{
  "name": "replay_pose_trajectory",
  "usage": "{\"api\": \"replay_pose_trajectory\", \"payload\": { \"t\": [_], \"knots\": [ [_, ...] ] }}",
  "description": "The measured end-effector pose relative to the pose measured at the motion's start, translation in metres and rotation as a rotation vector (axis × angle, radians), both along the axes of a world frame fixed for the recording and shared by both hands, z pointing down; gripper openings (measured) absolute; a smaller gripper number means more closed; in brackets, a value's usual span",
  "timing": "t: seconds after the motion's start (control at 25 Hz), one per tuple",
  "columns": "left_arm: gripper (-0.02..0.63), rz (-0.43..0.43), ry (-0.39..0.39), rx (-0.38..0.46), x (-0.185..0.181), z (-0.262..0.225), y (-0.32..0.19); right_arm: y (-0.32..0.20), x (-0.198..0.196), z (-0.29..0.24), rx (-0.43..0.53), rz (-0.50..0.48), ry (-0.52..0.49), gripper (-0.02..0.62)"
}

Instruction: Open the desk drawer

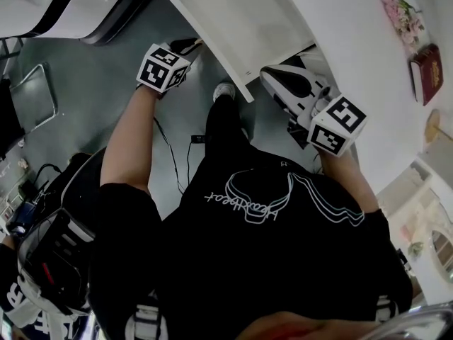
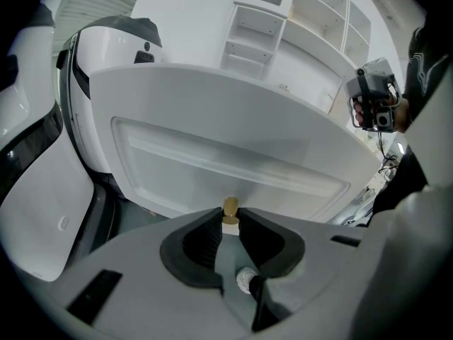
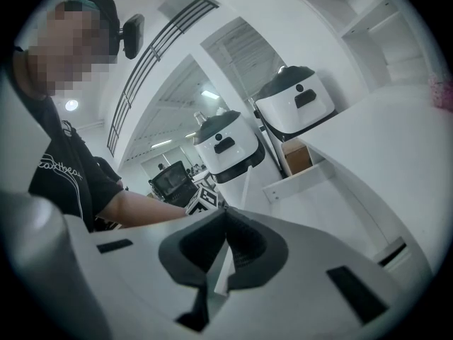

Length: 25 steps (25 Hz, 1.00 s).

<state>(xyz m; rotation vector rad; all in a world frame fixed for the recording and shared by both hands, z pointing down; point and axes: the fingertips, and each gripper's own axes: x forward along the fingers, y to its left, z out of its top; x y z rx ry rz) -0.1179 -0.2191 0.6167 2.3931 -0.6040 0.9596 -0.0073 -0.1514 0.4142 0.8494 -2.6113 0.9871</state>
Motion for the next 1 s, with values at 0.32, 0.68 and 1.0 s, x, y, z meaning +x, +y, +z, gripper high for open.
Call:
{"api": "replay_pose_trajectory", "payload": {
  "t": [0.32, 0.68, 1.0],
  "knots": [
    [0.112, -0.069, -0.118, 0.135, 0.012, -0.019, 0.016, 0.036, 0.033, -0.027, 0.066, 0.013, -0.018, 0.005],
    [0.164, -0.238, 0.172, 0.196, 0.006, -0.168, 0.083, 0.099, 0.046, -0.101, 0.174, 0.053, -0.009, 0.005],
    [0.163, -0.209, 0.365, 0.273, 0.058, -0.314, 0.208, 0.176, 0.071, -0.166, 0.304, 0.067, -0.039, 0.005]
  ]
}}
